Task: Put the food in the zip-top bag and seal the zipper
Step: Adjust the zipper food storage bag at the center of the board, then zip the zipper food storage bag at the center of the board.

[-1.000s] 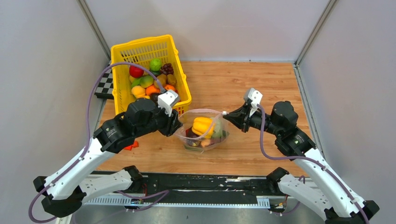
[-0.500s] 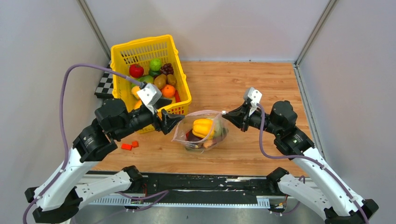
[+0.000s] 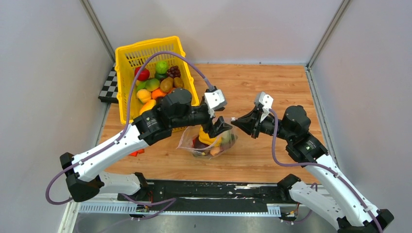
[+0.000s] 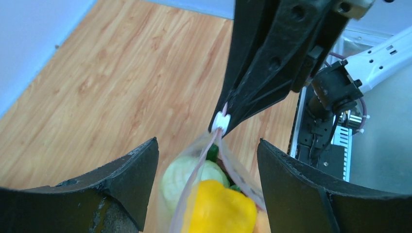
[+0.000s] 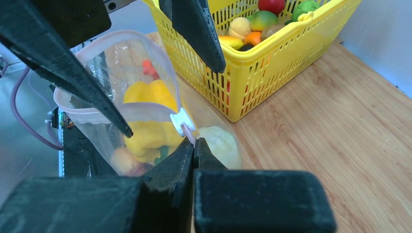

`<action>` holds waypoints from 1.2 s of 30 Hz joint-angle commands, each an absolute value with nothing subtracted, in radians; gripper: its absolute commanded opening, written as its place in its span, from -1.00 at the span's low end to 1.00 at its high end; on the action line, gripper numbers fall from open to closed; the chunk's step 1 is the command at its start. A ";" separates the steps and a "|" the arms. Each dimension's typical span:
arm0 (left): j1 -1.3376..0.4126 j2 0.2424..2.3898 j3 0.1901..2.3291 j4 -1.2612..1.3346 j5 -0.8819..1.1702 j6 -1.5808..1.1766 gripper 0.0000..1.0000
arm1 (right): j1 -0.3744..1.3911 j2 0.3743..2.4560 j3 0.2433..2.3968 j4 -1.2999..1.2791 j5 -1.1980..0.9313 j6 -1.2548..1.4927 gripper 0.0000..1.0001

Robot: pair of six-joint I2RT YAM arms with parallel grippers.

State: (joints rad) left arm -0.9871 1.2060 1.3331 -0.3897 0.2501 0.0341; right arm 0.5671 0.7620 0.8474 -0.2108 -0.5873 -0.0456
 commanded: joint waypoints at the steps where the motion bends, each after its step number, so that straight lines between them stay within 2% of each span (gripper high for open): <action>1: -1.026 1.198 1.391 -0.275 0.233 0.120 0.59 | 0.560 0.744 0.854 -0.145 -0.623 -0.030 -1.00; 4: -1.036 1.196 1.372 -0.250 0.243 0.139 0.49 | 0.558 0.744 0.854 -0.148 -0.634 -0.032 -1.00; 9: -1.043 1.219 1.383 -0.273 0.259 0.184 0.11 | 0.557 0.746 0.857 -0.152 -0.650 -0.032 -1.00; 11: -1.045 1.230 1.386 -0.286 0.255 0.202 0.03 | 0.556 0.744 0.857 -0.149 -0.661 -0.034 -1.00; 14: -1.049 1.233 1.381 -0.284 0.262 0.222 0.03 | 0.555 0.745 0.859 -0.152 -0.668 -0.035 -1.00; 17: -1.050 1.234 1.374 -0.277 0.272 0.235 0.14 | 0.554 0.749 0.865 -0.161 -0.670 -0.041 -1.00; 19: -1.051 1.233 1.375 -0.283 0.279 0.246 0.14 | 0.554 0.751 0.870 -0.168 -0.672 -0.046 -1.00; 20: -1.050 1.234 1.378 -0.292 0.277 0.250 0.12 | 0.555 0.752 0.870 -0.168 -0.672 -0.045 -1.00; 21: -1.051 1.237 1.385 -0.318 0.273 0.263 0.00 | 0.555 0.753 0.868 -0.168 -0.672 -0.046 -1.00; 24: -1.050 1.242 1.390 -0.342 0.278 0.270 -0.16 | 0.555 0.754 0.869 -0.167 -0.672 -0.045 -1.00; 33: -1.050 1.271 1.414 -0.374 0.321 0.267 -0.24 | 0.555 0.752 0.868 -0.163 -0.672 -0.042 -1.00; 36: -1.051 1.273 1.416 -0.377 0.317 0.266 -0.40 | 0.554 0.750 0.868 -0.166 -0.670 -0.043 -1.00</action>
